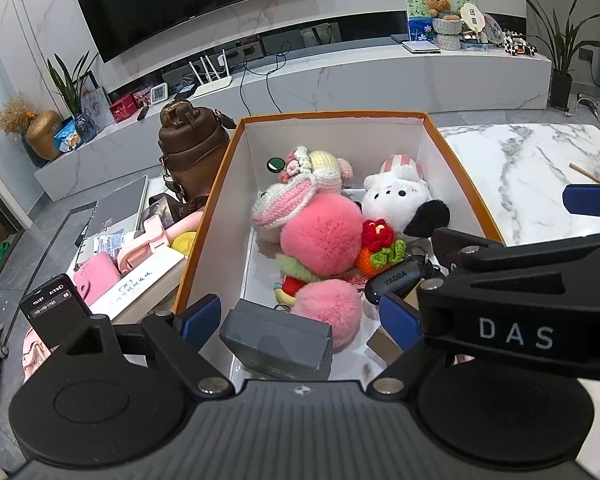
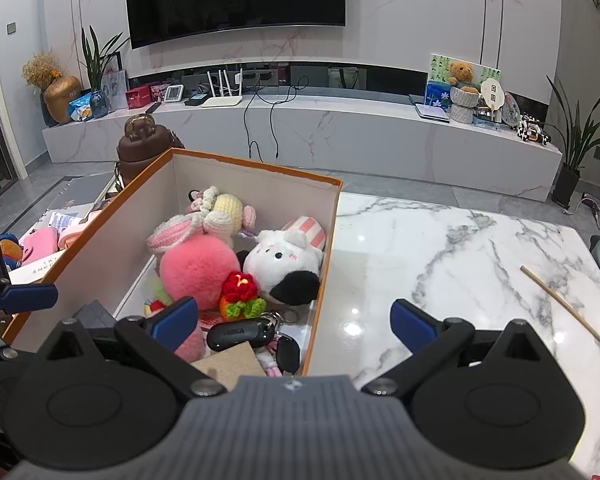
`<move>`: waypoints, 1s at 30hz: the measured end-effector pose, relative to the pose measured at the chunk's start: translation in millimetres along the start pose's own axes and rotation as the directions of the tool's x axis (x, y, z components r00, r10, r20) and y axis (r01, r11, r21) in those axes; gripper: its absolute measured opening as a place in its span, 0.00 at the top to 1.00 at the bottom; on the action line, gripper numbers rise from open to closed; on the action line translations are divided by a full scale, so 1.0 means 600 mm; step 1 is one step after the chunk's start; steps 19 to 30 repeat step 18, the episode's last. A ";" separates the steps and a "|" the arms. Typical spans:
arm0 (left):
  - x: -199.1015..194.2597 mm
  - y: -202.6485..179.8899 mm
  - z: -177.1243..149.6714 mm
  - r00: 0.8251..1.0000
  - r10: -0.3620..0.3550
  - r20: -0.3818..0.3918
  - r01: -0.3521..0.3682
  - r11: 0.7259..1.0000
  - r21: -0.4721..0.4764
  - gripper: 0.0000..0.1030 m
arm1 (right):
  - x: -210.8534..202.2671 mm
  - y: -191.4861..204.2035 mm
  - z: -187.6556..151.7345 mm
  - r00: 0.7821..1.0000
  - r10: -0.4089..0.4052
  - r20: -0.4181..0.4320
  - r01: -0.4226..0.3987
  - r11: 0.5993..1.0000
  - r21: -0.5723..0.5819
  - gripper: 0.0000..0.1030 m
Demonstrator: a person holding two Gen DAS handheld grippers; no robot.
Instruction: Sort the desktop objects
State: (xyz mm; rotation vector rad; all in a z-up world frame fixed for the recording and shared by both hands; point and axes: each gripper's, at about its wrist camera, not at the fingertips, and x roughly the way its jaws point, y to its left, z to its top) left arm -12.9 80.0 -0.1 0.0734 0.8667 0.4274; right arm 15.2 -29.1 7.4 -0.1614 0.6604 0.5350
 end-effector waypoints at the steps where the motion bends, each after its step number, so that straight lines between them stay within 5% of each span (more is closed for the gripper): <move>1: 0.000 0.000 0.000 1.000 0.000 0.000 0.000 1.000 0.000 0.01 | 0.000 0.000 0.000 1.000 0.000 0.000 0.000 1.000 0.000 0.01; 30: 0.000 0.000 0.000 1.000 -0.002 -0.001 0.002 1.000 -0.001 0.01 | 0.001 0.001 -0.003 1.000 -0.002 -0.004 0.002 1.000 0.005 0.01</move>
